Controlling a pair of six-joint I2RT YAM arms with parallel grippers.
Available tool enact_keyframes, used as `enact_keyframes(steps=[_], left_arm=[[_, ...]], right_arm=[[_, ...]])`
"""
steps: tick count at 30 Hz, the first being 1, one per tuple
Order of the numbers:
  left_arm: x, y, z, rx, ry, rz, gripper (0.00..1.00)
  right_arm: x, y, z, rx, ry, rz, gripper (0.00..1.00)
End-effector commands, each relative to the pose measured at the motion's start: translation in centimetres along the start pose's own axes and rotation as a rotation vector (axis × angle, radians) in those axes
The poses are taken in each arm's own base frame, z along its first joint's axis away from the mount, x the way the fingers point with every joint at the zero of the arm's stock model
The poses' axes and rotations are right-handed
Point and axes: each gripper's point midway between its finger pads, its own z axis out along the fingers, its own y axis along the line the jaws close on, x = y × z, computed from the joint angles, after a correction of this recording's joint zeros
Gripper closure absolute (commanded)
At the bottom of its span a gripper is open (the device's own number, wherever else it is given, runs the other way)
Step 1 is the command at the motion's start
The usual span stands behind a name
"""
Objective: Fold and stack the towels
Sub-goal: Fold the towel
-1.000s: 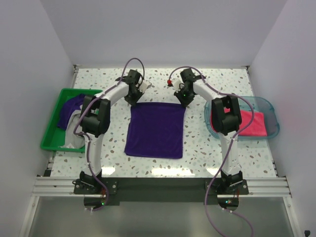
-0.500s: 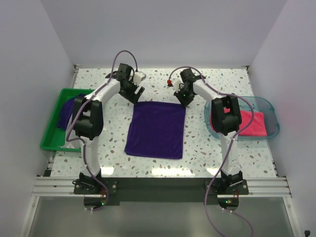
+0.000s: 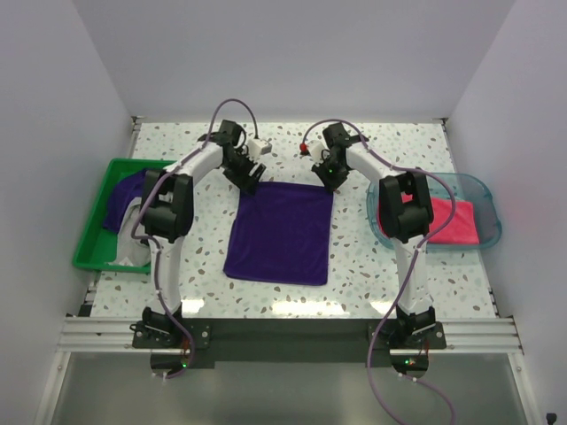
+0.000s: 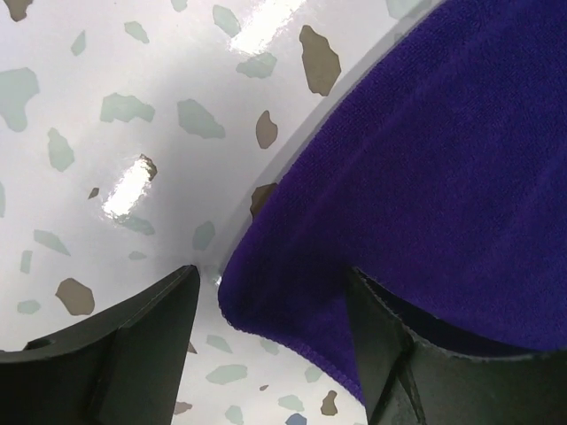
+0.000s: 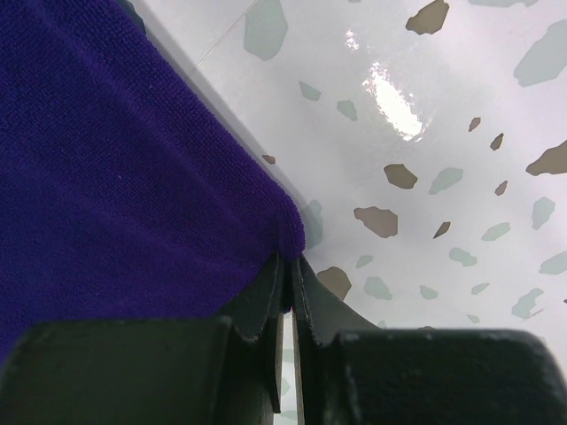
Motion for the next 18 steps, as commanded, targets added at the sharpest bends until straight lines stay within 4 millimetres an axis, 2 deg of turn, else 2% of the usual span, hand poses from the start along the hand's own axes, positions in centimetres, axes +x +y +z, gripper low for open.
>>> enact_keyframes(steps=[1,3,10,15,18], left_arm=[[-1.8,0.0,-0.3,0.026,-0.047,0.039,0.29],[-1.5,-0.1,0.3,0.035,-0.030,0.036,0.34],[-0.2,-1.0,2.0,0.084,0.015,0.031,0.37],[1.3,-1.4,2.8,0.104,0.065,0.023,0.45],[2.0,-1.3,3.2,0.107,0.094,0.021,0.56]], right_arm=[[1.1,0.5,0.6,-0.006,0.046,-0.002,0.93],[1.1,0.6,0.7,-0.009,0.050,-0.003,0.94],[1.2,0.7,0.8,-0.011,0.051,-0.004,0.93],[1.2,0.7,0.9,-0.008,0.054,-0.003,0.94],[1.2,0.6,0.9,-0.005,0.051,-0.005,0.94]])
